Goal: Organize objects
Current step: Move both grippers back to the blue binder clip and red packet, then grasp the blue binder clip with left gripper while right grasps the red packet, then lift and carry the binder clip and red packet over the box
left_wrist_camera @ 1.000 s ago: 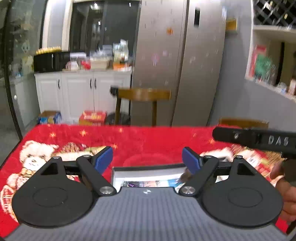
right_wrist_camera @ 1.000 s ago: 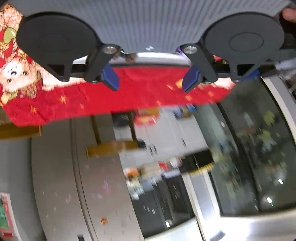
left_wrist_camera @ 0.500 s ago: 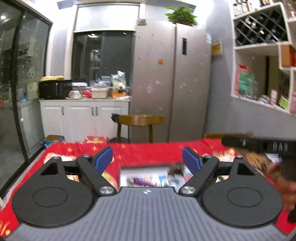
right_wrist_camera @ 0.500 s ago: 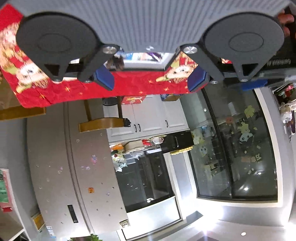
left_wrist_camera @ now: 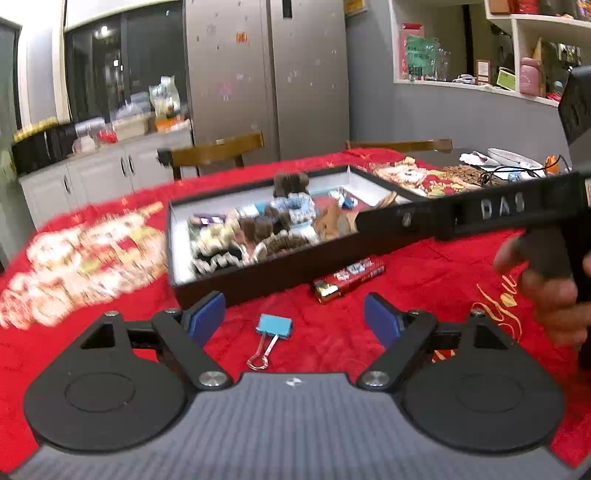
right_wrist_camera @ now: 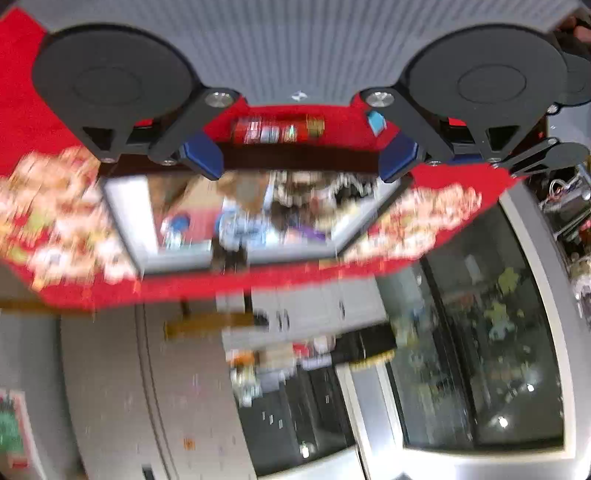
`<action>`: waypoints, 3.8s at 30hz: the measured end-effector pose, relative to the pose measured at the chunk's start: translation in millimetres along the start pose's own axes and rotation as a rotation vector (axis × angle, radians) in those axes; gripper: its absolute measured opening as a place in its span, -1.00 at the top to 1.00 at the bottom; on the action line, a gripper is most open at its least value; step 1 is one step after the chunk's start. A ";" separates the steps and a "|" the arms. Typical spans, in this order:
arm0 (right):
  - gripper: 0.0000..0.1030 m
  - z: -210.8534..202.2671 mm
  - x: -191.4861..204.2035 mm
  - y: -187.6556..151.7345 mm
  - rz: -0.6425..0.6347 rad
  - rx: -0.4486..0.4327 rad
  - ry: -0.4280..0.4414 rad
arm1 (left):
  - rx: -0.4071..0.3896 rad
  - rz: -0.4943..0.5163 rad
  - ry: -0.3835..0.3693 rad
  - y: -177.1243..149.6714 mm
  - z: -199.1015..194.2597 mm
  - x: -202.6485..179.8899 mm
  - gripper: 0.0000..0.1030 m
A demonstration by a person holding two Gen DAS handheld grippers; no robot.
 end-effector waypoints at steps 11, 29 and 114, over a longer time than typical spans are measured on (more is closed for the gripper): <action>-0.85 39.8 -23.8 -27.2 0.005 0.116 -0.083 | 0.122 -0.015 -0.004 -21.3 58.2 14.1 -0.66; -0.58 56.4 -8.6 -32.6 -0.109 0.118 -0.149 | 0.113 -0.028 -0.043 -17.2 66.2 12.6 -0.10; -0.58 141.0 -117.1 106.5 0.082 0.149 -0.195 | -0.007 -0.230 0.105 145.1 172.4 62.8 0.36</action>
Point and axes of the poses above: each gripper's, at about its wrist camera, not at the fingertips, and z roughly the way its jaws point, x to its left, y to its top, the point moved 8 cm from there along z, roughly the way its jaws point, and after that the axes turned 6 degrees about z, right-handed, at the moved point
